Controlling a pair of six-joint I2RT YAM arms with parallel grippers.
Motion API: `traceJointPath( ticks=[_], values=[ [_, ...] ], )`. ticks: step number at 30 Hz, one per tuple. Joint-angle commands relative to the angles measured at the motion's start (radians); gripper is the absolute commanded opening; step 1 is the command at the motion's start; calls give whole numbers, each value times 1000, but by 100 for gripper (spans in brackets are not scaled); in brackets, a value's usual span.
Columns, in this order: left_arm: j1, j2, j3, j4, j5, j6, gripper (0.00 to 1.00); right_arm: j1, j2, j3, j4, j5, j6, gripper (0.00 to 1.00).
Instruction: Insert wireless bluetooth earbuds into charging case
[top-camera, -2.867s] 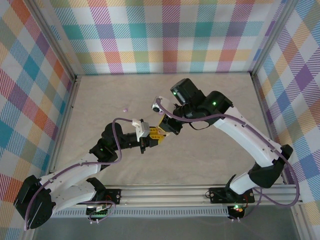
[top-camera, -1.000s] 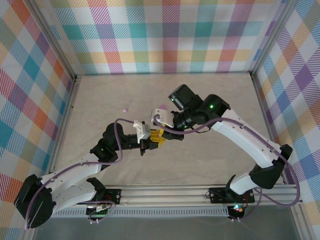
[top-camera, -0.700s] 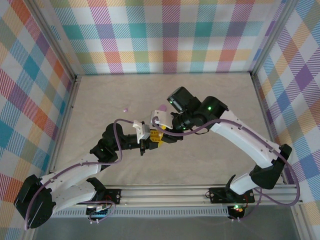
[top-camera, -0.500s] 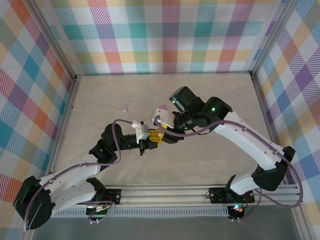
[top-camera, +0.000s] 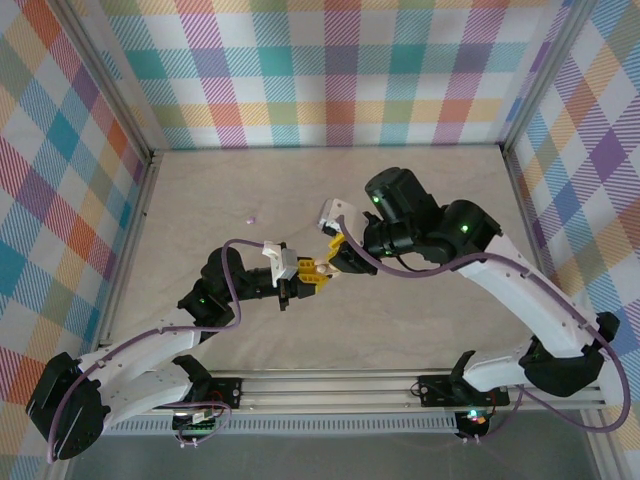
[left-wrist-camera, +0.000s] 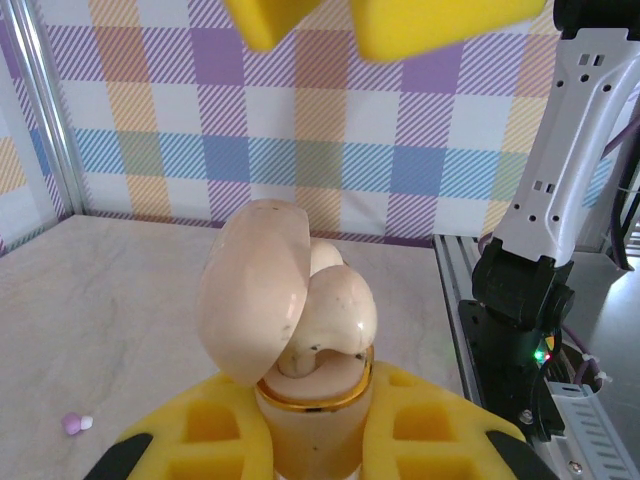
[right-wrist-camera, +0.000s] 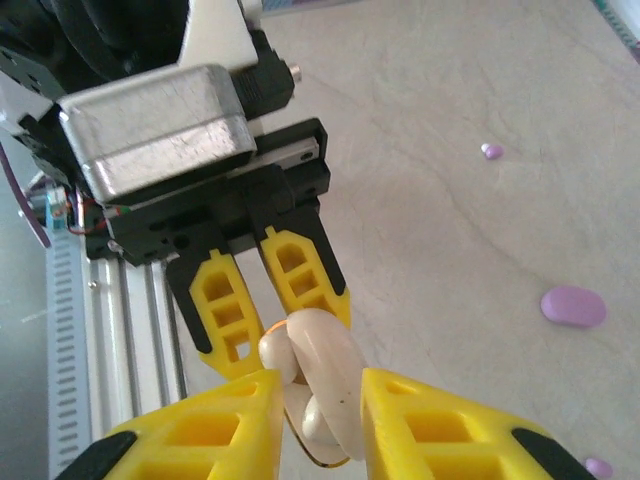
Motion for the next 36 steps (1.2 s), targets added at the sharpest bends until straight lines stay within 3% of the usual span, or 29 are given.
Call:
traceJointPath(
  ticks=[1,8,15,23,27,36],
  values=[
    [-9,-1,3,66,21,9,0,-2,1,-34,18,-33,49,25],
    [-10,0,4,63,16,8,0,-2,32,-40,-5,-109,44,21],
    [-10,6,10,59,21,8,0,3,47,-61,-3,-96,43,21],
    [-10,5,10,57,22,6,0,17,76,-59,-22,-11,30,31],
    [-10,5,11,57,25,5,0,18,94,-46,-23,37,19,32],
    [-10,-2,6,47,23,5,0,19,91,-59,-44,27,-55,38]
  ],
)
